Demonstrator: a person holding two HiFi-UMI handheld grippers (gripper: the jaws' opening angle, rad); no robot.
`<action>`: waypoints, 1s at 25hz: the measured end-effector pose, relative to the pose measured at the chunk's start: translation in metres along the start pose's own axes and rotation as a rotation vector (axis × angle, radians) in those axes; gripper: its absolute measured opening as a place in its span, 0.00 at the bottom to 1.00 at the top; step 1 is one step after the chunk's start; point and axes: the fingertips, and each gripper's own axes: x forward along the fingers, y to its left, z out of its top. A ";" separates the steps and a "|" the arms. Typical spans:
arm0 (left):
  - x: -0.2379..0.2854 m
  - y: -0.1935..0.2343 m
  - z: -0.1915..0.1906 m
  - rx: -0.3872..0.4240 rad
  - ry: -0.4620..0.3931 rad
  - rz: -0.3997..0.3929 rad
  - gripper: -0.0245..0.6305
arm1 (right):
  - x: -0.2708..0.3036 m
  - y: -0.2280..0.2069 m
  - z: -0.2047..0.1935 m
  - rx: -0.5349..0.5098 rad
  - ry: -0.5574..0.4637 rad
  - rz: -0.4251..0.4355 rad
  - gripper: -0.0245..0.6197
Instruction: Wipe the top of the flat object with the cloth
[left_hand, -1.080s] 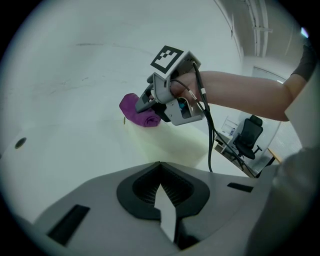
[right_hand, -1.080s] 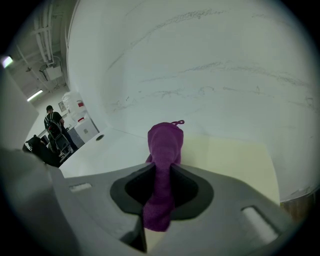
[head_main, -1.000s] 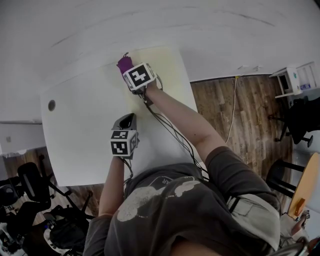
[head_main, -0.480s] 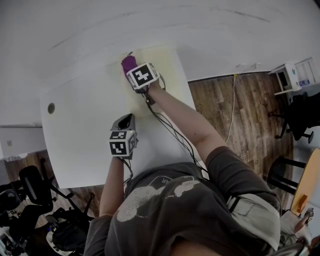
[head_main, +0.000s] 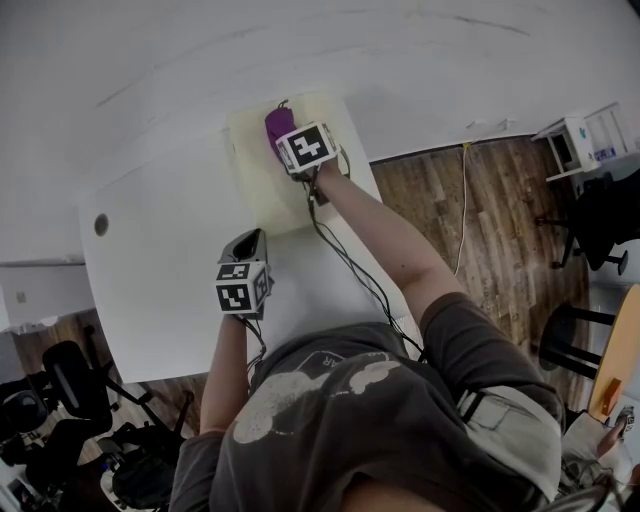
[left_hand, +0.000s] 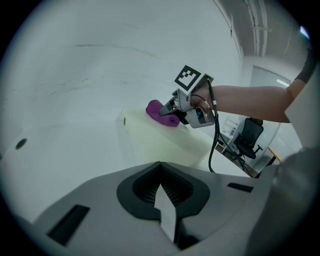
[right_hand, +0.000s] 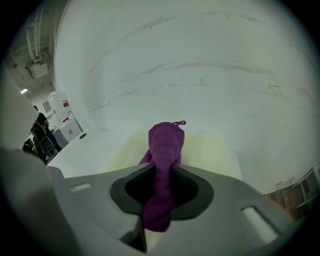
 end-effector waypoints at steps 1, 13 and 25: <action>0.000 0.000 0.000 0.000 -0.001 0.000 0.03 | -0.002 -0.005 -0.003 0.005 0.004 -0.005 0.15; -0.002 -0.001 -0.001 0.009 0.001 -0.001 0.03 | -0.032 -0.067 -0.025 0.075 0.011 -0.110 0.15; -0.001 -0.001 -0.002 0.024 -0.003 0.003 0.03 | -0.044 -0.090 -0.034 0.159 0.007 -0.168 0.15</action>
